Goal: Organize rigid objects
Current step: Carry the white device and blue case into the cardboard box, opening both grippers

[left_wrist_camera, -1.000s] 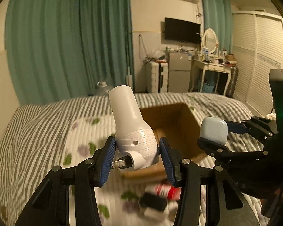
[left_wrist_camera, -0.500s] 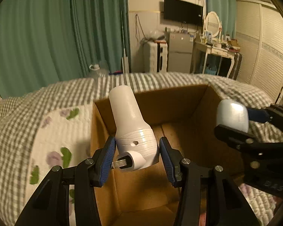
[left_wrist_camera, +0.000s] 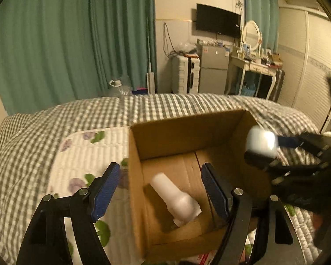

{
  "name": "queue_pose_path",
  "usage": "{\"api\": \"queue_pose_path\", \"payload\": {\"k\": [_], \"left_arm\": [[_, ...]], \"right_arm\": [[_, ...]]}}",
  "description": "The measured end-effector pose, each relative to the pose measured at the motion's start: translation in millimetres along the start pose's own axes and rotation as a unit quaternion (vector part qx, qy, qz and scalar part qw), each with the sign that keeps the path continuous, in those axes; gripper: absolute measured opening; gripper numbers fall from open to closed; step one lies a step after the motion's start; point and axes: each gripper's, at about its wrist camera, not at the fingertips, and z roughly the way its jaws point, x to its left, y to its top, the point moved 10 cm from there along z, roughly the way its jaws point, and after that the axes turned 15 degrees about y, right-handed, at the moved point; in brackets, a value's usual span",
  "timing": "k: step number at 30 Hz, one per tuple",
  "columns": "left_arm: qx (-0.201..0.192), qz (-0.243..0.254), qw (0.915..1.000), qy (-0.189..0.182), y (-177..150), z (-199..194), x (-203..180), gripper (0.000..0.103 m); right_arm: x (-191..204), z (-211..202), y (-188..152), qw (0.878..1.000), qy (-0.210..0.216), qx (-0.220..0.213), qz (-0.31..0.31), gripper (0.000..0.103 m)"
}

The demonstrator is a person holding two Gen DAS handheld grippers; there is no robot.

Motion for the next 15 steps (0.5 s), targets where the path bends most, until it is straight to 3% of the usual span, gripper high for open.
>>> {"api": "queue_pose_path", "payload": {"k": [6,9,10,11,13,15], "left_arm": [[-0.009,0.001,0.9997,0.025,-4,-13,24,0.078],[-0.004,-0.007,0.9997,0.023,-12,-19,31,0.078],[-0.003,-0.009,0.9996,0.025,-15,-23,34,0.079],[0.000,-0.012,0.9996,0.027,-17,-27,37,0.083],[0.003,-0.021,0.9992,0.035,-23,-39,45,0.099],[-0.004,-0.028,0.9986,0.044,-26,-53,52,0.101]], "right_arm": [[10,29,-21,0.999,-0.011,0.035,-0.006,0.058],[9,23,-23,0.999,-0.016,0.033,-0.002,0.074],[11,15,-22,0.999,-0.021,0.026,-0.003,0.076],[13,6,-20,0.999,-0.023,0.021,-0.005,0.076],[19,-18,-15,0.999,-0.031,0.011,-0.012,0.082],[26,-40,-14,0.999,-0.043,0.003,-0.020,0.089]]}}
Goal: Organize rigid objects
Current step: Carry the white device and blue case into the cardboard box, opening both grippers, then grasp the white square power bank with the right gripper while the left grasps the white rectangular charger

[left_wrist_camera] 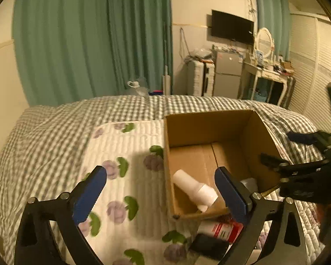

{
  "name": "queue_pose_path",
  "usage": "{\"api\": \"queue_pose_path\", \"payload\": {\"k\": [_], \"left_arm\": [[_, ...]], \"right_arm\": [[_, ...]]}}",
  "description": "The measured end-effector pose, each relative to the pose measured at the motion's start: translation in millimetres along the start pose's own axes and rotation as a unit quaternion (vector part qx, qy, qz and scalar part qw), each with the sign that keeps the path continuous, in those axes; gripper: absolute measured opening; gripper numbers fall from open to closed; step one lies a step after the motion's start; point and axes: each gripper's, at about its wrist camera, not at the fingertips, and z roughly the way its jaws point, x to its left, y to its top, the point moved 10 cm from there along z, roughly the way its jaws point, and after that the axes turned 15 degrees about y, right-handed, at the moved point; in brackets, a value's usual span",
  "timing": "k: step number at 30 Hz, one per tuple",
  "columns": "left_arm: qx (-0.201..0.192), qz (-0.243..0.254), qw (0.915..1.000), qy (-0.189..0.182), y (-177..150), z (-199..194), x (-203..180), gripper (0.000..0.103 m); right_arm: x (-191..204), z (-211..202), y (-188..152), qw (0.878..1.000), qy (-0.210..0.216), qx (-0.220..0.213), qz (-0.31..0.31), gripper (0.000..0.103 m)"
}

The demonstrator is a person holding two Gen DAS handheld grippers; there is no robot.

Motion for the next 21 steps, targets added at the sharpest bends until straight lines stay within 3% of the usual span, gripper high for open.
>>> {"api": "queue_pose_path", "payload": {"k": [5,10,15,21], "left_arm": [[0.008,-0.002,1.0000,-0.005,-17,-39,14,0.103],[0.009,-0.002,0.9999,-0.006,-43,-69,26,0.103],[0.027,-0.009,0.9996,-0.004,-79,-76,29,0.103],[0.063,-0.002,0.9979,0.010,-131,-50,23,0.103]], "right_arm": [[21,-56,-9,1.000,-0.017,-0.018,-0.003,0.102],[46,-85,-45,0.999,-0.029,-0.013,0.008,0.103],[66,-78,-93,0.999,-0.040,0.013,0.011,0.103],[82,-26,-148,0.997,-0.017,0.070,0.017,0.103]]}}
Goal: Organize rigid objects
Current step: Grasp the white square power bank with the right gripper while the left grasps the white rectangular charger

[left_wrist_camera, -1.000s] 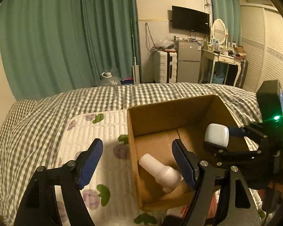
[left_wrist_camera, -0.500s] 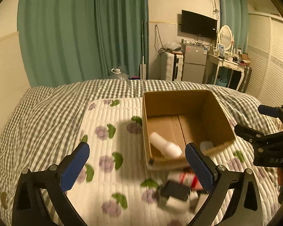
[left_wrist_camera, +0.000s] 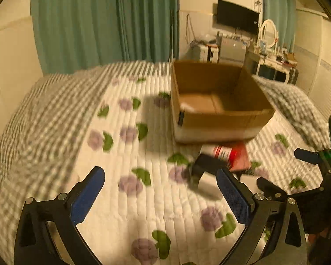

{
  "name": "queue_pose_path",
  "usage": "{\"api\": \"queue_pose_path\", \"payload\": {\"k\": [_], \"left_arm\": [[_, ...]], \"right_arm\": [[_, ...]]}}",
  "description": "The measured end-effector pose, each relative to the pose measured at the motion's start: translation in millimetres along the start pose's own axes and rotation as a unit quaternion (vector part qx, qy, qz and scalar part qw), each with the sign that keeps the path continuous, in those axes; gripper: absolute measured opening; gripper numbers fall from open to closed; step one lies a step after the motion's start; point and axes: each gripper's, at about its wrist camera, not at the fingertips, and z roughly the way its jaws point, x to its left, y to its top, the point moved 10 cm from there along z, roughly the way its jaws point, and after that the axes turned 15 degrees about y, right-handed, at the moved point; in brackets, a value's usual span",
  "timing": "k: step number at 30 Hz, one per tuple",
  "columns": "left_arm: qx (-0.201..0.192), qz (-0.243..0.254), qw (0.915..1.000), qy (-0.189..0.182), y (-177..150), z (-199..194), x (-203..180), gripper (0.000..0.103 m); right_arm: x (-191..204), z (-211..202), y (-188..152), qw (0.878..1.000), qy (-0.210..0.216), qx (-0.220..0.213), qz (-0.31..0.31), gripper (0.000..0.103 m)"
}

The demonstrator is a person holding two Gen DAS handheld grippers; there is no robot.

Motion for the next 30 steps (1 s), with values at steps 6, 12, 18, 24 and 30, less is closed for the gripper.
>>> {"api": "queue_pose_path", "payload": {"k": [6,12,18,24,30], "left_arm": [[0.040,0.016,0.9991,0.003,-32,27,-9,0.103],[0.051,0.022,0.9984,0.005,-40,34,-12,0.103],[0.058,0.034,0.9977,0.003,-45,35,-18,0.103],[0.057,0.041,0.9975,-0.001,-45,35,-25,0.103],[0.066,0.048,0.9965,-0.016,-47,42,-54,0.103]], "right_arm": [[6,42,-23,0.999,0.021,0.045,0.005,0.103],[7,68,-40,0.996,0.035,0.085,0.013,0.084],[8,73,-43,0.996,0.032,0.086,0.010,0.072],[0,44,-23,0.998,0.040,0.028,0.037,0.072],[-21,26,-4,0.998,0.040,0.009,0.043,0.072]]}}
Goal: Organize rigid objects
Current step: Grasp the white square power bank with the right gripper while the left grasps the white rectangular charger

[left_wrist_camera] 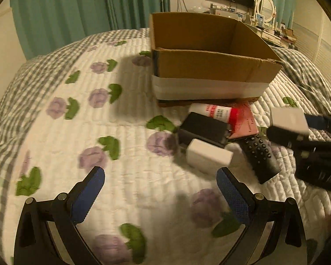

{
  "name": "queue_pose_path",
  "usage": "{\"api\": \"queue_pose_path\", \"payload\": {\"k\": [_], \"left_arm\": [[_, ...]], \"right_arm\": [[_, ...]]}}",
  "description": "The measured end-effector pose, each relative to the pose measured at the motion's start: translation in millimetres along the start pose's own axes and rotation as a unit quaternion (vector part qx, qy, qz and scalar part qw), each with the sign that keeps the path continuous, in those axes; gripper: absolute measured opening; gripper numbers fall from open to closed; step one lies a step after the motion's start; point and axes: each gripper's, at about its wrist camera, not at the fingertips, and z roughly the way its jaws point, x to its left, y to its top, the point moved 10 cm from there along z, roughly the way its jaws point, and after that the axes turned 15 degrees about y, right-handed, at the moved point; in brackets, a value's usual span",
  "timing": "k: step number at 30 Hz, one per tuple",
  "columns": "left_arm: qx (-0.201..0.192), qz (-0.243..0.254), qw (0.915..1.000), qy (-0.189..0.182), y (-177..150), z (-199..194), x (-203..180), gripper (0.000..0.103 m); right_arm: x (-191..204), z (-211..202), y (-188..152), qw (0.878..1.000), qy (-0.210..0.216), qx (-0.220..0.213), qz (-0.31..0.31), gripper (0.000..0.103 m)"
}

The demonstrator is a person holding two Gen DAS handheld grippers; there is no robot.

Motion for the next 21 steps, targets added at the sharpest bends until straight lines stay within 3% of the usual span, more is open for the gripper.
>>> {"api": "queue_pose_path", "payload": {"k": [11,17,21], "left_arm": [[0.031,0.023,0.9991,-0.018,1,29,-48,0.102],[0.049,0.044,0.9977,-0.020,-1,47,-61,0.069],[0.042,0.050,0.9975,-0.029,-2,42,-62,0.059]], "right_arm": [[-43,-4,13,1.000,-0.011,-0.005,0.022,0.072],[-45,3,9,0.999,0.004,0.000,0.034,0.072],[-45,4,8,0.999,0.005,0.000,0.033,0.072]]}}
